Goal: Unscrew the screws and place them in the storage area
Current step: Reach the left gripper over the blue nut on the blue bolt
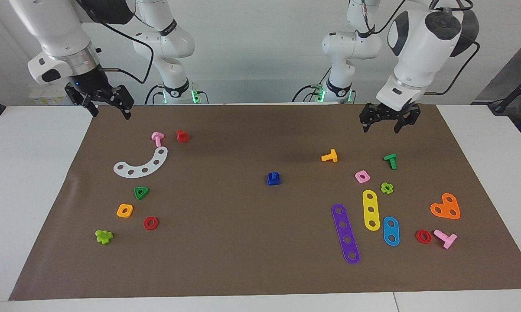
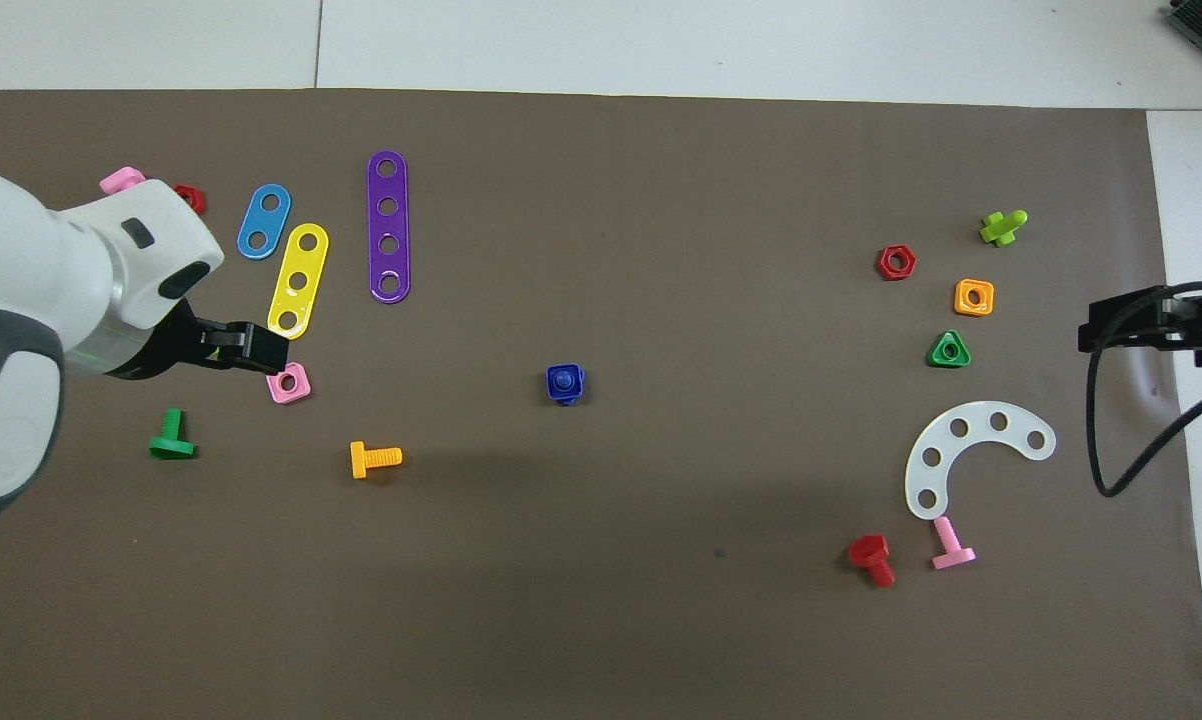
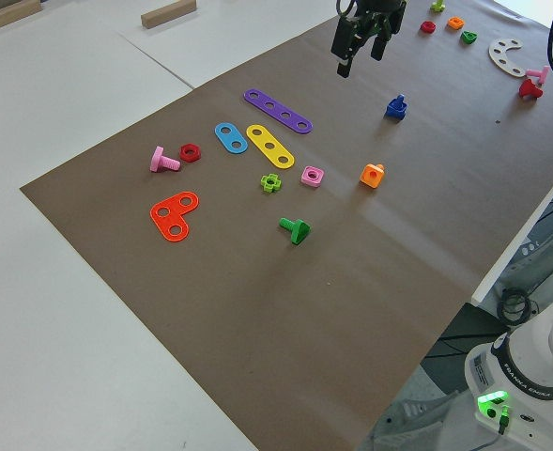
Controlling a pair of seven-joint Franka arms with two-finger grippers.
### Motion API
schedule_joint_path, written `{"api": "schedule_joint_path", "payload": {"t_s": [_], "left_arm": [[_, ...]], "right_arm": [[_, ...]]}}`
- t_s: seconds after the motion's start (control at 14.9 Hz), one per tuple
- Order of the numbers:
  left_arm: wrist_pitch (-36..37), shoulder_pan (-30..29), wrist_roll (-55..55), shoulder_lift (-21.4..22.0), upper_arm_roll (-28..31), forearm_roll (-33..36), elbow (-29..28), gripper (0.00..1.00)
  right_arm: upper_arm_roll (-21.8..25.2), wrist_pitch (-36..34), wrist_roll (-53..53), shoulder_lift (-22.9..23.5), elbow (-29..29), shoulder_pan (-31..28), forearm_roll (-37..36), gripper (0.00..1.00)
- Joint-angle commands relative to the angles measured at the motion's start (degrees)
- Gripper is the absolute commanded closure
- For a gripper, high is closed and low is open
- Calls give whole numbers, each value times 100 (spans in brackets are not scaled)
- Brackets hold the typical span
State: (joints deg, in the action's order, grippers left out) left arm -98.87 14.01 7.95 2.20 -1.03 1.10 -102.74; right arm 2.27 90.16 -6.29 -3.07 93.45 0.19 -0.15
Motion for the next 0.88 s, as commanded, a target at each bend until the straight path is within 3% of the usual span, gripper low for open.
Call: {"api": "schedule_joint_path", "payload": {"t_s": [0.0,0.34,0.54,0.81], "left_arm": [[-509,600,950,-86,68,40,-220,0],[-1256,1445,1999,-789,68,31,-124,0],[-1810,1648,2377,-1027,68,-206,-123,2],[-2408,1973,2834,-1695,86,-198,53,3]], "right_arm": [[-16,-69,5,-9,-3,-28,112,0],[-16,-69,5,-9,-3,-28,112,0],[-16,-69,5,-9,-3,-28,112,0],[-16,-69,5,-9,-3,-36,112,0]]}}
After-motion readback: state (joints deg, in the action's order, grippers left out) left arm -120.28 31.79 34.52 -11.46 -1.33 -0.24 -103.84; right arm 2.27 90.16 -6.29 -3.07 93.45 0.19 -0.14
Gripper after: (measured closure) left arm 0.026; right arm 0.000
